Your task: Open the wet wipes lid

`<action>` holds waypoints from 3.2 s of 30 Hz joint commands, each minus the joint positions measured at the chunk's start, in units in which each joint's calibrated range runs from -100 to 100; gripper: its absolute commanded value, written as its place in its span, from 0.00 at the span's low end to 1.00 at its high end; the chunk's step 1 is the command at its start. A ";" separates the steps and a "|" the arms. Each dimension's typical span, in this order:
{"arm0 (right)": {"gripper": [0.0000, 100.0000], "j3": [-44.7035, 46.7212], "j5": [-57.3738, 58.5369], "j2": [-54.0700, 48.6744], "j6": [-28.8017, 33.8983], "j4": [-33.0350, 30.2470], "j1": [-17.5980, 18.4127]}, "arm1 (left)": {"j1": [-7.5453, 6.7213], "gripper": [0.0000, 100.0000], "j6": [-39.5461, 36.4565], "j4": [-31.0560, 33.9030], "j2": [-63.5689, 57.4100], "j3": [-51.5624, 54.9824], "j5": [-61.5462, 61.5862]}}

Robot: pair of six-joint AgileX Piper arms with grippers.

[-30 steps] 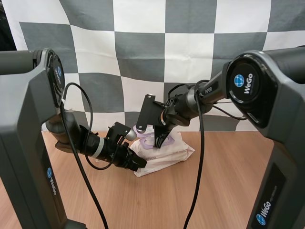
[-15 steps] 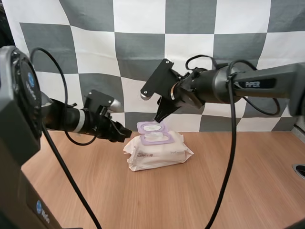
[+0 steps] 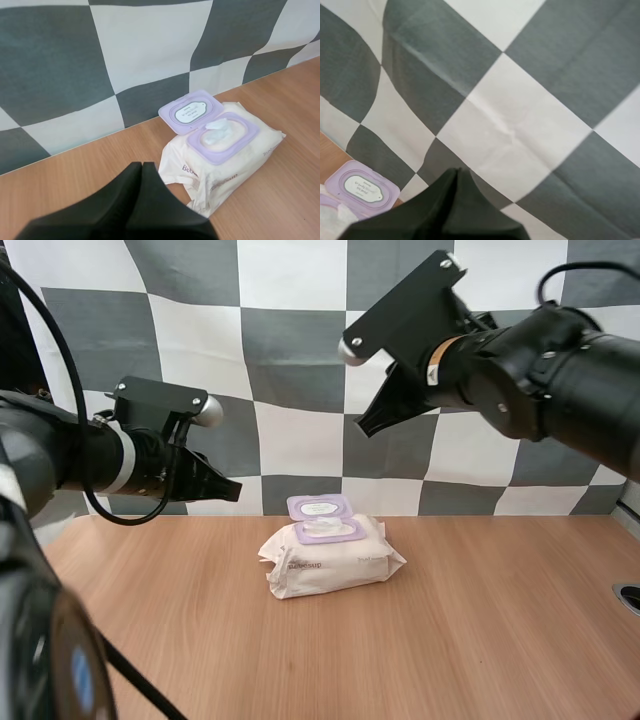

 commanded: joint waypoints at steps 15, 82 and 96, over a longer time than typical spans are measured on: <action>0.00 20.62 -6.23 -54.02 -2.77 23.89 -0.12 | -9.14 0.00 -68.33 64.68 -44.30 8.53 -28.20; 0.00 60.41 -2.27 -58.61 -3.41 28.28 -10.86 | -17.90 0.00 -70.75 57.47 -61.75 48.08 -48.75; 0.00 60.41 -2.27 -58.61 -3.41 28.28 -10.86 | -18.00 0.00 -70.75 57.83 -61.75 48.08 -48.99</action>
